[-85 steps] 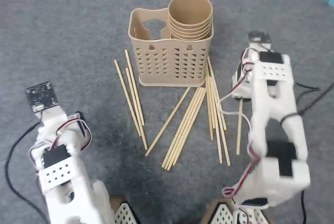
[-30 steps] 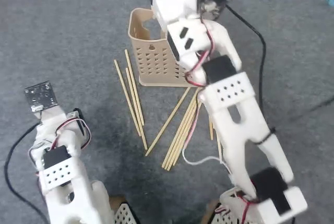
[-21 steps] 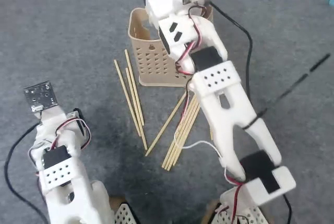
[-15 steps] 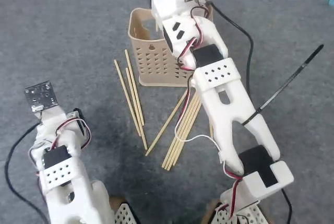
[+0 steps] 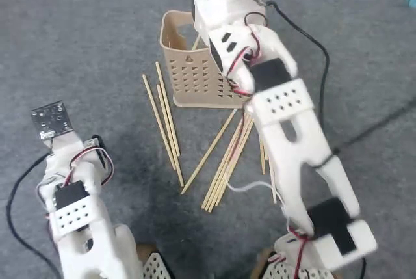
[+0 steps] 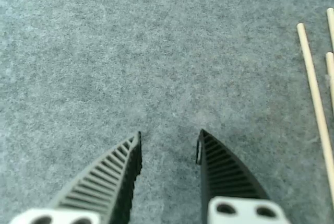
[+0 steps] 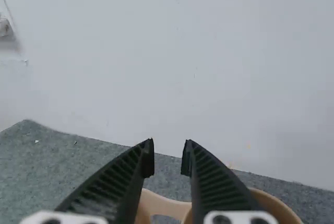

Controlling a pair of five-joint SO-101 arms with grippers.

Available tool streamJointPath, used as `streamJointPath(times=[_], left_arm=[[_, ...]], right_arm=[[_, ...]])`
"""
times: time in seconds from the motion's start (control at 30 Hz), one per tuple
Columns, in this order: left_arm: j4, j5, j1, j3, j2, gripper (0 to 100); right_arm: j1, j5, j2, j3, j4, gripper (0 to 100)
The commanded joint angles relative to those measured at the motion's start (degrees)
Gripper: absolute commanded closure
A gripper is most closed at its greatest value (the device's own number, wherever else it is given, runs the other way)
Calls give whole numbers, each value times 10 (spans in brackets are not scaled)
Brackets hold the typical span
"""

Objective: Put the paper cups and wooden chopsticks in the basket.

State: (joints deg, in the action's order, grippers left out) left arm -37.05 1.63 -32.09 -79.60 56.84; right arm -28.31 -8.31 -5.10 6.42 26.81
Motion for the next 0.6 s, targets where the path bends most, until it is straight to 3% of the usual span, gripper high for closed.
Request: streamJointPath(times=[0.0, 0.13, 0.4, 0.57], left_arm=[[16, -2, 5, 1, 10, 835], [16, -2, 5, 1, 10, 835], [15, -2, 5, 1, 10, 835], [15, -2, 5, 1, 10, 835]], right_arm=[[7, -10, -104, 41, 100, 907], [8, -49, -176, 41, 240, 908], [8, -51, -228, 37, 512, 908], [9, -51, -224, -33, 611, 908]])
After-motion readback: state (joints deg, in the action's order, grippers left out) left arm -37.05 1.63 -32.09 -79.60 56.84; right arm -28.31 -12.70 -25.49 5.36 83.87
